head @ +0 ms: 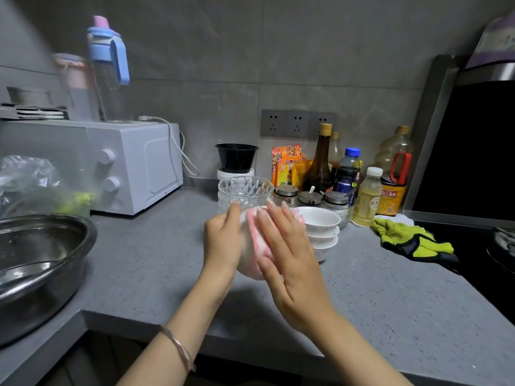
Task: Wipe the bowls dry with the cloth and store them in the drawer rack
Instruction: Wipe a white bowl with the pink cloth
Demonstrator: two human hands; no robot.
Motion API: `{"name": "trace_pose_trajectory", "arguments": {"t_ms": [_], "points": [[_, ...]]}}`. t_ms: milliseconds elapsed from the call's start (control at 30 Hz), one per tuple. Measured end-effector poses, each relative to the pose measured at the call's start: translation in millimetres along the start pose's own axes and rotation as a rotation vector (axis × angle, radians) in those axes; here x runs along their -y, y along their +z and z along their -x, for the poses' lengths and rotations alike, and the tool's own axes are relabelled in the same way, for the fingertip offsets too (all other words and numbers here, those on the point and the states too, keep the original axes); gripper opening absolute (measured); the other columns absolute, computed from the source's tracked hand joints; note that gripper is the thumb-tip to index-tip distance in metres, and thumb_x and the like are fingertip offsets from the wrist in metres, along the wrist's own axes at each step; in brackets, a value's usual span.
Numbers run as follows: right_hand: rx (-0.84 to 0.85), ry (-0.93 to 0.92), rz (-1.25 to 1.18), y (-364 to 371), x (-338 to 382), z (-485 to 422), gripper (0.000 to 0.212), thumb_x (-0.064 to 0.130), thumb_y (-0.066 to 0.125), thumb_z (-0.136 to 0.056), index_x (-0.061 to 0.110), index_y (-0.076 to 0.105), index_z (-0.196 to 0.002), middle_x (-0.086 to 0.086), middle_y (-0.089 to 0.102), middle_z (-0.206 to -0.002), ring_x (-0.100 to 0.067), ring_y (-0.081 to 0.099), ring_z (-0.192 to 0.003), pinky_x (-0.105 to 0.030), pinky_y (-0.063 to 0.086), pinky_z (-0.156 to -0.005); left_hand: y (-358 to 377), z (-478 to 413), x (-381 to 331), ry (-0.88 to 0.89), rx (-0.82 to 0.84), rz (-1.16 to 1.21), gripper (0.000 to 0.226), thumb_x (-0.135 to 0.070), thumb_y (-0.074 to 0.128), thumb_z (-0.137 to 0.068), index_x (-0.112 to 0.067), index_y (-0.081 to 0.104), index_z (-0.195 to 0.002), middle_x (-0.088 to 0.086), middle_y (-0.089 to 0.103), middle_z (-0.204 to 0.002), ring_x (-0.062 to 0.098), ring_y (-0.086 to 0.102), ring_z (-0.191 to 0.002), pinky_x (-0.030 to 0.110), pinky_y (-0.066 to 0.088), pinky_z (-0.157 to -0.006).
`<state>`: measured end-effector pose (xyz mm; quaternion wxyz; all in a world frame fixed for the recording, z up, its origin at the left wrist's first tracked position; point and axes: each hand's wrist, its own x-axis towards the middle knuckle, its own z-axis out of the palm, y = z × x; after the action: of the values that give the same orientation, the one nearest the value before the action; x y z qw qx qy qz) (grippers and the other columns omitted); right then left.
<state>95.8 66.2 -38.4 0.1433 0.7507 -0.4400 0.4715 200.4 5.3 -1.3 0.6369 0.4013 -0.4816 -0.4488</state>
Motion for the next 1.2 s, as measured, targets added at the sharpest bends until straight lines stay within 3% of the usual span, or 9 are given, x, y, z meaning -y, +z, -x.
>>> {"name": "trace_pose_trajectory", "arguments": {"t_ms": [167,267,433,600,767,833,933,1100,1200], "points": [[-0.069,0.21,-0.337,-12,1,-25,0.042,0.031,0.029,-0.101,0.023,0.05,-0.136,0.012,0.05,-0.137,-0.002,0.041,-0.13,-0.023,0.034,-0.106,4,12,-2,-0.001,0.077,0.067,0.044,-0.02,0.051,-0.097,-0.014,0.053,-0.053,-0.007,0.051,-0.04,0.005,0.045,-0.038,0.015,0.033,-0.04],[-0.07,0.511,-0.722,-12,-7,-23,0.036,0.029,0.026,-0.104,0.026,0.056,-0.124,0.02,0.061,-0.116,0.008,0.057,-0.104,-0.014,0.047,-0.072,6,15,-9,-0.067,0.019,0.226,0.041,-0.021,0.051,-0.095,-0.012,0.05,-0.056,-0.005,0.051,-0.041,0.01,0.05,-0.037,0.014,0.034,-0.039],[-0.129,0.737,-0.803,-12,-15,-20,0.025,0.035,0.038,-0.1,0.022,0.059,-0.103,0.013,0.059,-0.073,0.005,0.051,-0.057,-0.008,0.033,-0.04,0,8,-2,-0.147,0.101,0.201,0.03,-0.029,0.048,-0.097,-0.01,0.052,-0.074,0.001,0.055,-0.057,0.008,0.053,-0.046,0.016,0.038,-0.045],[-0.127,0.57,-0.696,-19,-16,-26,0.061,0.047,0.045,-0.093,-0.013,0.056,-0.086,-0.02,0.057,-0.07,-0.025,0.056,-0.066,-0.03,0.042,-0.055,-4,5,-6,0.016,0.278,-0.094,0.049,-0.033,0.042,-0.099,-0.013,0.045,-0.054,-0.009,0.046,-0.04,0.002,0.044,-0.039,0.014,0.033,-0.041],[-0.118,0.42,-0.59,-12,-14,-18,0.065,0.062,0.038,-0.089,0.002,0.064,-0.091,-0.006,0.064,-0.08,-0.012,0.058,-0.074,-0.022,0.043,-0.063,0,8,-1,0.119,0.232,-0.111,0.047,-0.029,0.052,-0.095,-0.009,0.052,-0.053,0.003,0.052,-0.047,0.016,0.051,-0.043,0.022,0.034,-0.046],[-0.119,0.332,-0.54,-10,-8,-12,0.047,0.045,0.031,-0.098,0.016,0.06,-0.122,0.01,0.063,-0.115,-0.005,0.056,-0.11,-0.027,0.045,-0.089,2,8,-2,0.042,0.139,0.036,0.043,-0.025,0.054,-0.095,-0.009,0.055,-0.055,0.002,0.053,-0.046,0.014,0.051,-0.041,0.019,0.036,-0.043],[-0.102,0.184,-0.313,0,2,5,0.049,0.039,0.021,-0.102,0.023,0.029,-0.148,0.009,0.025,-0.155,-0.015,0.019,-0.145,-0.035,0.016,-0.118,4,6,-6,-0.069,-0.036,0.186,0.042,-0.024,0.053,-0.095,-0.014,0.049,-0.054,-0.007,0.047,-0.04,0.007,0.046,-0.036,0.014,0.034,-0.038],[-0.094,-0.012,0.032,6,10,8,0.049,0.038,0.024,-0.101,0.02,0.032,-0.147,0.001,0.022,-0.157,-0.021,0.012,-0.146,-0.046,0.01,-0.118,3,9,-6,-0.013,0.026,0.094,0.046,-0.025,0.05,-0.096,-0.018,0.042,-0.051,-0.006,0.042,-0.044,0.009,0.038,-0.045,0.022,0.032,-0.046],[-0.165,0.192,-0.142,-1,10,-11,0.045,0.038,0.027,-0.101,0.027,0.037,-0.143,0.01,0.03,-0.152,-0.009,0.022,-0.142,-0.042,0.02,-0.116,6,13,-7,-0.041,0.01,0.124,0.043,-0.019,0.052,-0.095,-0.015,0.049,-0.052,-0.01,0.047,-0.039,0.003,0.043,-0.037,0.013,0.033,-0.038]]}}
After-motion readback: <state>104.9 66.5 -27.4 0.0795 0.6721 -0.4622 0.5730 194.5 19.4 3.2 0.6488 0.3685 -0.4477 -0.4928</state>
